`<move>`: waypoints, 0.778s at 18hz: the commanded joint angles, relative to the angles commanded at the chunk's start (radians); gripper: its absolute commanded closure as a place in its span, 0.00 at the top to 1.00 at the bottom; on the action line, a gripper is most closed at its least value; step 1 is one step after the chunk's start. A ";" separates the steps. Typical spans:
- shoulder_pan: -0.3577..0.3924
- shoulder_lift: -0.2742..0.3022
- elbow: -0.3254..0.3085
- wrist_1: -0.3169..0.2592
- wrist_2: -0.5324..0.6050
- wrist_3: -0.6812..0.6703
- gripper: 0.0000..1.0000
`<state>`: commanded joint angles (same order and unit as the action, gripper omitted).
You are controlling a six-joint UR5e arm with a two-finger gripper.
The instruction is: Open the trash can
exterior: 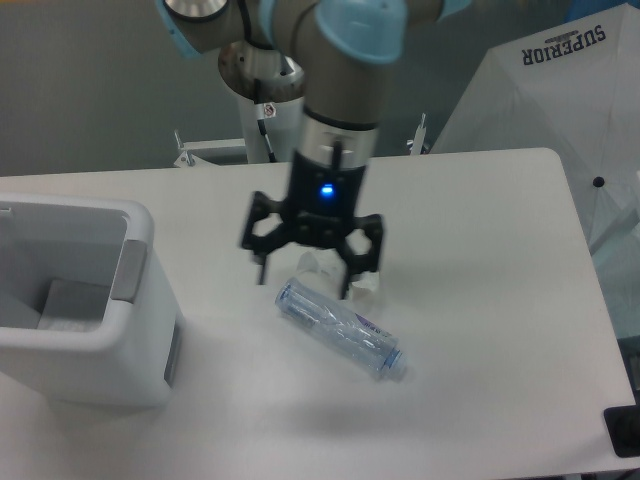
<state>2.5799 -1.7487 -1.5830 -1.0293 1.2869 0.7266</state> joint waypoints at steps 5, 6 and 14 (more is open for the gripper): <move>0.146 -0.047 -0.006 0.024 0.017 0.216 1.00; 0.169 -0.069 -0.009 0.043 0.019 0.259 1.00; 0.247 -0.152 -0.009 0.068 0.064 0.520 1.00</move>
<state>2.8271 -1.9006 -1.5922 -0.9618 1.3513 1.2468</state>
